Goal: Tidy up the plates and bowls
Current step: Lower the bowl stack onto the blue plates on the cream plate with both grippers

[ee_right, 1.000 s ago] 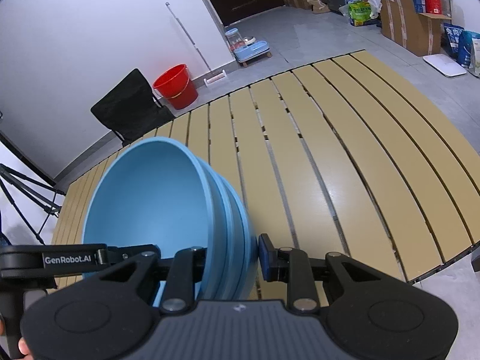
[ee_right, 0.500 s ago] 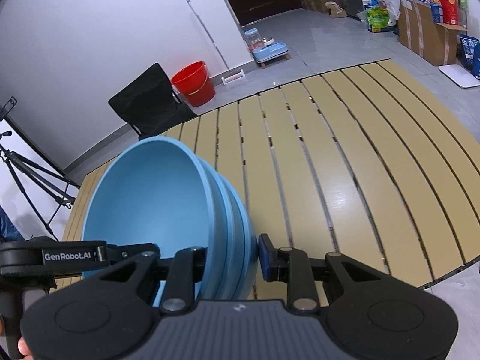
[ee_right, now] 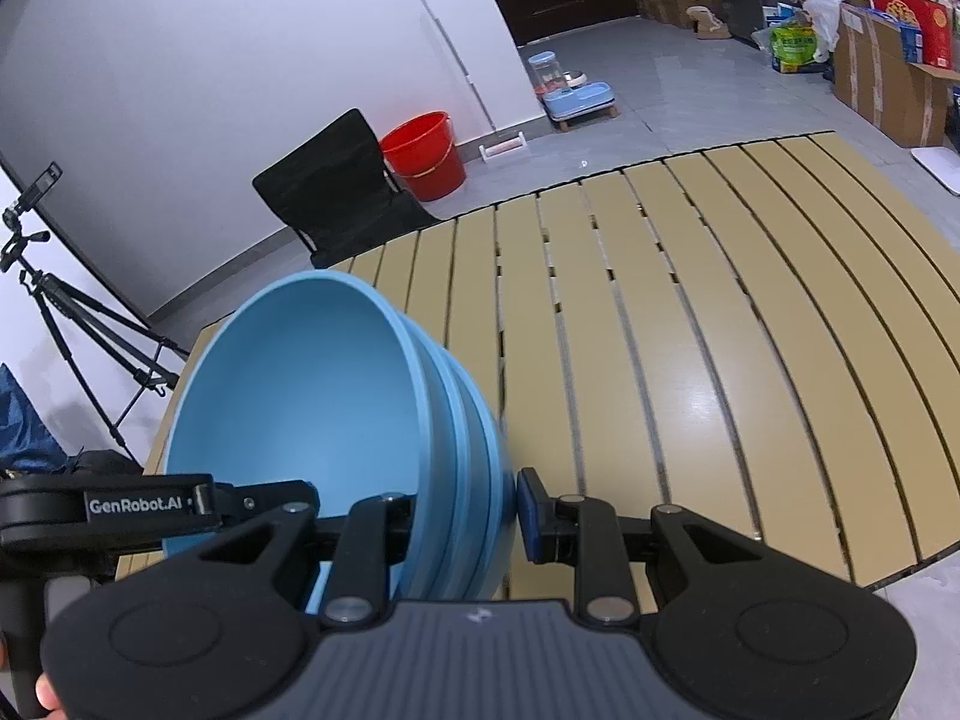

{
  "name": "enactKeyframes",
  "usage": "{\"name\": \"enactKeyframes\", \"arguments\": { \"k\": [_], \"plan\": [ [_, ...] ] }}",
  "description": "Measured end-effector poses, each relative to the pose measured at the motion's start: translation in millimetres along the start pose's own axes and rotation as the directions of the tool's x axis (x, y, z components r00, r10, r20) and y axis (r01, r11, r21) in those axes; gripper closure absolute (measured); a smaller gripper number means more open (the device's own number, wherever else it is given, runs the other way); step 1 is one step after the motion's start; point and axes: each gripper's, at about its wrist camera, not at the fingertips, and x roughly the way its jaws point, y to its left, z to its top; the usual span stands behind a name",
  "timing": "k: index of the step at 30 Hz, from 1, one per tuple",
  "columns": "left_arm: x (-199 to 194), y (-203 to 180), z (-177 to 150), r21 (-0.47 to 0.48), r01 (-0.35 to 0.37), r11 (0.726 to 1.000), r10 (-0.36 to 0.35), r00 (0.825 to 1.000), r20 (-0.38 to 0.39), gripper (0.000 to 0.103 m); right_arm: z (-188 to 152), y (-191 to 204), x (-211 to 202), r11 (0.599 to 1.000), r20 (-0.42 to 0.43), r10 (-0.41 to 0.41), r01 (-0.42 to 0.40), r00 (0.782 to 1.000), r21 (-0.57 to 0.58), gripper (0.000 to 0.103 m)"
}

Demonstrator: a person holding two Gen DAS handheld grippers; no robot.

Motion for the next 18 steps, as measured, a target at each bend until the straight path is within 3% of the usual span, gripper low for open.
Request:
{"name": "enactKeyframes", "arguments": {
  "k": [18],
  "plan": [
    [-15, 65, 11, -0.097, -0.040, 0.994, 0.042, 0.999, 0.021, 0.076, -7, 61, 46, 0.998, -0.054, 0.056, -0.057, 0.997, -0.027, 0.079]
  ]
}}
